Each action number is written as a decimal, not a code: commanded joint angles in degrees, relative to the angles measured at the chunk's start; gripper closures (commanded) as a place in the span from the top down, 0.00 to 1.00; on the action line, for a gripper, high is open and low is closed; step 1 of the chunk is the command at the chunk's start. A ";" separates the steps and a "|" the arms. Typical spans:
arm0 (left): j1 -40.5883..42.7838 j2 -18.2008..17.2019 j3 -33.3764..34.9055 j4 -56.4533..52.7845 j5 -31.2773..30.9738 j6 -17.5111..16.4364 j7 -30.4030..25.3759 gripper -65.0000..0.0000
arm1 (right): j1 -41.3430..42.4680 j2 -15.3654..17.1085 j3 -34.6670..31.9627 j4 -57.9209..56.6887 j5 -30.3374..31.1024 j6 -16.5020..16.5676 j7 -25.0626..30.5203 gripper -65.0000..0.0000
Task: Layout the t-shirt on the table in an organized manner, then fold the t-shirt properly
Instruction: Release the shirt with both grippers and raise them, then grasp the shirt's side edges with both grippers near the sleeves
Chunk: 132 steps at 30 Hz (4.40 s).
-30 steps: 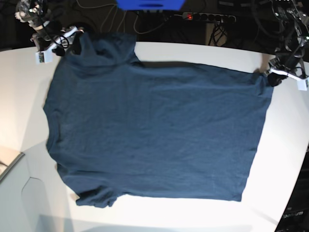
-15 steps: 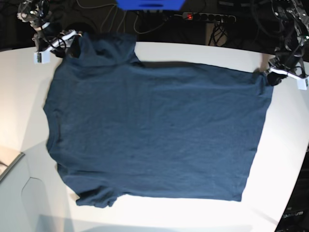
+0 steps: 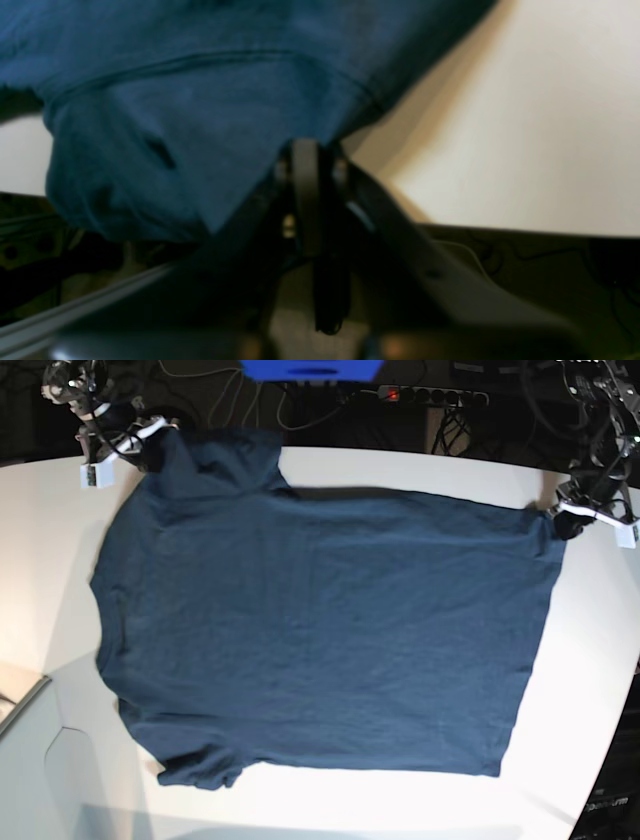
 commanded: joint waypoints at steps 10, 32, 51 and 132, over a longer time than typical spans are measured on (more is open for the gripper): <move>1.09 -1.16 -0.28 1.57 -0.86 -0.38 -0.97 0.00 | 0.75 2.62 0.21 4.40 -1.21 0.22 -1.05 0.00; -9.90 -2.39 -0.19 3.68 -0.77 -0.38 -0.97 0.00 | 14.91 3.24 0.21 10.29 -1.30 0.22 -1.32 0.00; -26.25 -3.98 0.25 -11.17 -0.77 -0.38 -0.97 0.00 | 35.04 7.20 -0.23 -11.68 -1.30 0.22 -0.88 0.00; -31.18 -5.38 12.29 -38.07 6.88 0.32 -16.09 0.00 | 35.92 14.40 -2.25 -20.48 -1.30 0.22 -0.70 0.53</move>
